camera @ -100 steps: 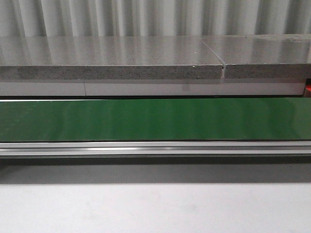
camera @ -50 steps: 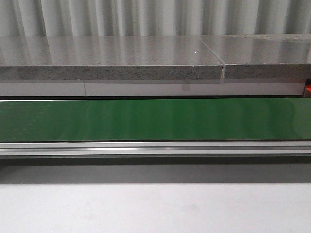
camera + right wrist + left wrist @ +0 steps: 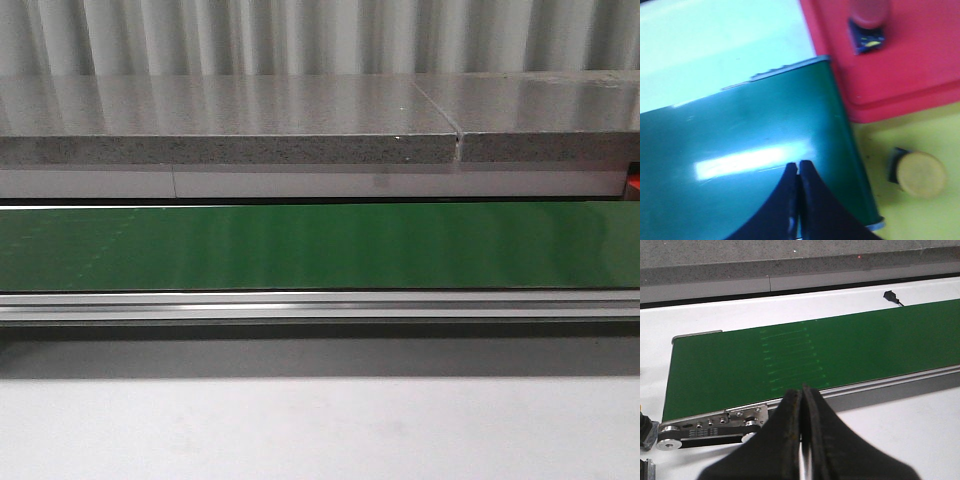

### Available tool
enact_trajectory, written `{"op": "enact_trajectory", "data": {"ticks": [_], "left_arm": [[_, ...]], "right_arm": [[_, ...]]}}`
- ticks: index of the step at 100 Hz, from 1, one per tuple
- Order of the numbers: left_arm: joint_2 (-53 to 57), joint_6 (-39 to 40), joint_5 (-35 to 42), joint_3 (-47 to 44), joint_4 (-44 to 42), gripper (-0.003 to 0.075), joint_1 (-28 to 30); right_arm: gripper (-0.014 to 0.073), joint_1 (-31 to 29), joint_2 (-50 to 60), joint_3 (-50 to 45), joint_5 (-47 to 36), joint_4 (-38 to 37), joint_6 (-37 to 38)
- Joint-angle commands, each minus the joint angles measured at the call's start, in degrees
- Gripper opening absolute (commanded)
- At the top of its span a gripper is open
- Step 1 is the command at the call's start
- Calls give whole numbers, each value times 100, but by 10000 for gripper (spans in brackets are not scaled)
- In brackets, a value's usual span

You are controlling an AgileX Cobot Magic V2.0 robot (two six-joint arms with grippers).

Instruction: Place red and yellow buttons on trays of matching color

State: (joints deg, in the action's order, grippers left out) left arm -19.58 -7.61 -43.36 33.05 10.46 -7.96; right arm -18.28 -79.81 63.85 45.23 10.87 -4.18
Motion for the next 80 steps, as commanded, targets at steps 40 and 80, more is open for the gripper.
{"op": "enact_trajectory", "data": {"ticks": [40,80], "left_arm": [[-41,-15,382,145,84,-20,-56],[-41,-15,382,145,88,-20,-56]], "right_arm": [[-66,2200,1317,-876,-936,-111,-906],[-66,2625,3873,-2723,-1414,-105,-906]]}}
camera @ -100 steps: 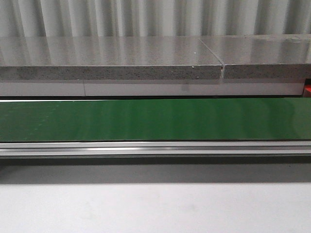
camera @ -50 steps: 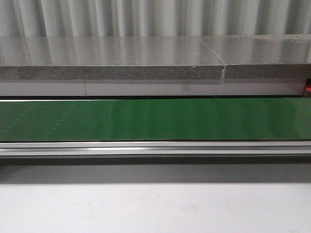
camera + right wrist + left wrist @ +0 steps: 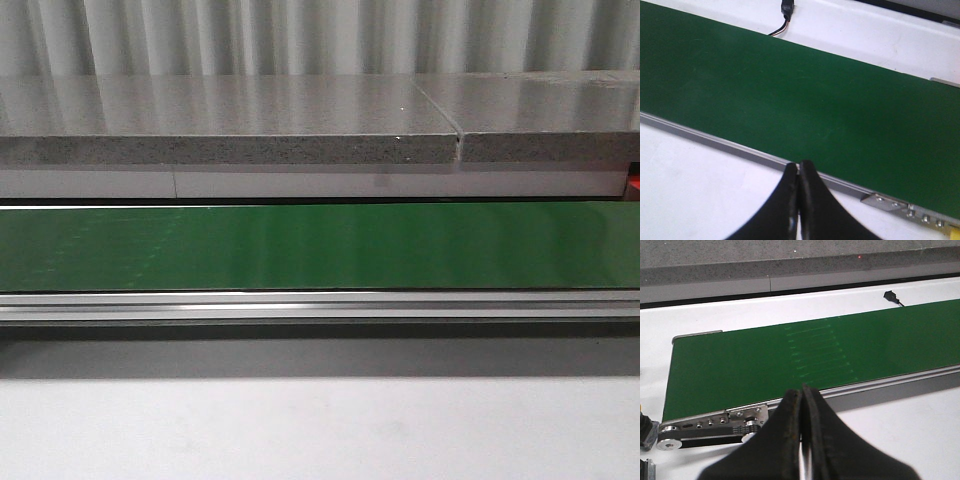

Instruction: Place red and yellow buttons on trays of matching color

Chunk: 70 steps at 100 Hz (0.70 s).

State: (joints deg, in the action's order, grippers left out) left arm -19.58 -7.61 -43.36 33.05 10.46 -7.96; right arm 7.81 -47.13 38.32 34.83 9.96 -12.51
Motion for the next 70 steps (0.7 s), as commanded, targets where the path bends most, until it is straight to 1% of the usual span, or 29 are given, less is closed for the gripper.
{"op": "enact_trajectory", "data": {"ticks": [1,24,36,48,58,65,70], "left_arm": [[-41,-15,382,145,88,-20,-56],[-41,-15,389,145,110,-20,-56],[-41,-15,387,33,89,-20,-56],[-113,10,228,-45,89,-20,-56],[-282,350,336,-33,-3,-20,-6],[-525,761,394,39,-295,-20,29],[-763,1061,369,159,-653,-20,54]], "right_arm": [[-66,15,717,-199,-375,-15,-74],[-66,15,2334,-913,-89,-15,-69],[-66,15,2807,-1023,-82,-15,-69],[-66,15,2917,-1031,-75,-15,-69],[-66,15,2917,-1031,-73,-15,-69],[-66,15,2917,-1031,-73,-15,-69],[-66,15,2917,-1031,-73,-15,-69]]}}
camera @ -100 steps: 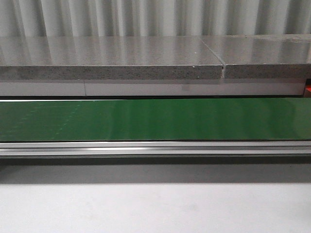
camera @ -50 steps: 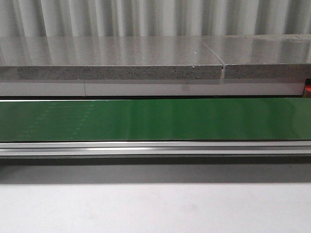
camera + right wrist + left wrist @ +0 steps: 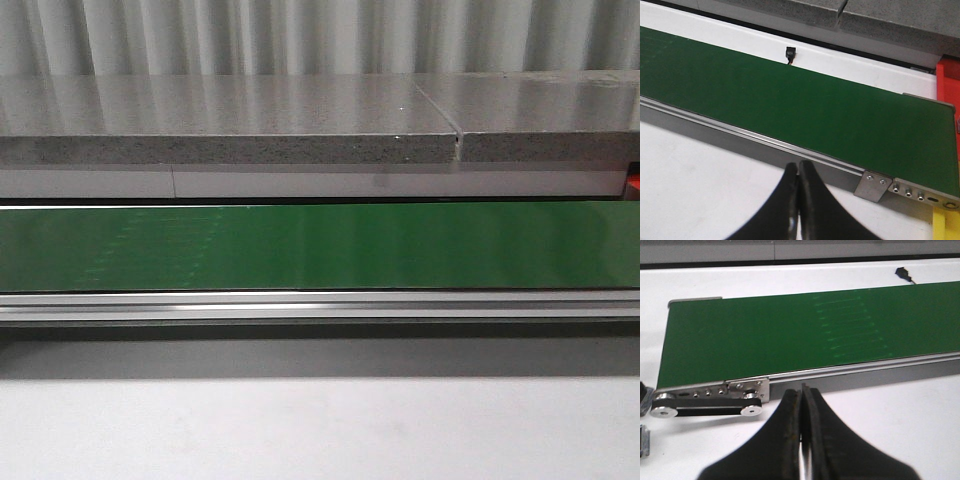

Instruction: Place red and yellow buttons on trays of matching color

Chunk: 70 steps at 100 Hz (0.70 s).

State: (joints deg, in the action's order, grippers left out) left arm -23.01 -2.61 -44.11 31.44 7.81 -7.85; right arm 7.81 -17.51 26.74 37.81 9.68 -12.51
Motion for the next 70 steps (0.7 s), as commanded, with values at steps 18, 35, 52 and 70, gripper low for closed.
{"op": "enact_trajectory", "data": {"ticks": [18,35,52,70], "left_arm": [[-1534,1148,13,992,-1072,22,283],[-2431,1148,194,1696,-1118,307,651],[-3303,1148,-39,2388,-1107,566,1192],[-4357,1148,-927,3234,-977,566,1902]], "right_arm": [[-66,15,-45,127,-365,13,-69],[-66,15,-45,127,-365,13,-69],[-66,15,-45,127,-365,13,-69],[-66,15,-45,127,-365,13,-69]]}}
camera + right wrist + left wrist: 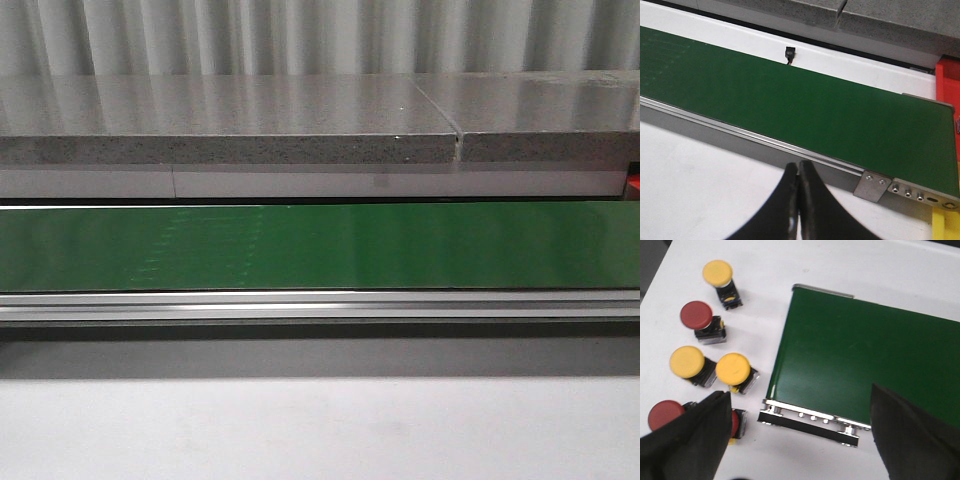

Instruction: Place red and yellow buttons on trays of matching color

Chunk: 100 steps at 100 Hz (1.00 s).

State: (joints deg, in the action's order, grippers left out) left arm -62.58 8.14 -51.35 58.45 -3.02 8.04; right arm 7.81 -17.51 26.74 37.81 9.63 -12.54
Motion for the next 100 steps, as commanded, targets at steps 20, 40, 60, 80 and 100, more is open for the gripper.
{"op": "enact_trajectory", "data": {"ticks": [20,40,60,80,100], "left_arm": [[-1487,-182,-1205,1288,949,565,1124],[-2321,-172,-1534,1872,1062,564,1598],[-2922,296,-1654,2305,1063,564,1947],[-3296,1038,-1770,2508,912,563,2135],[-3750,1055,-2068,2834,665,563,2179]], "right_arm": [[-66,15,-45,127,-365,18,-65],[-66,15,-45,127,-365,18,-65],[-66,15,-45,127,-365,18,-65],[-66,15,-45,127,-365,18,-65],[-66,15,-45,127,-365,18,-65]]}}
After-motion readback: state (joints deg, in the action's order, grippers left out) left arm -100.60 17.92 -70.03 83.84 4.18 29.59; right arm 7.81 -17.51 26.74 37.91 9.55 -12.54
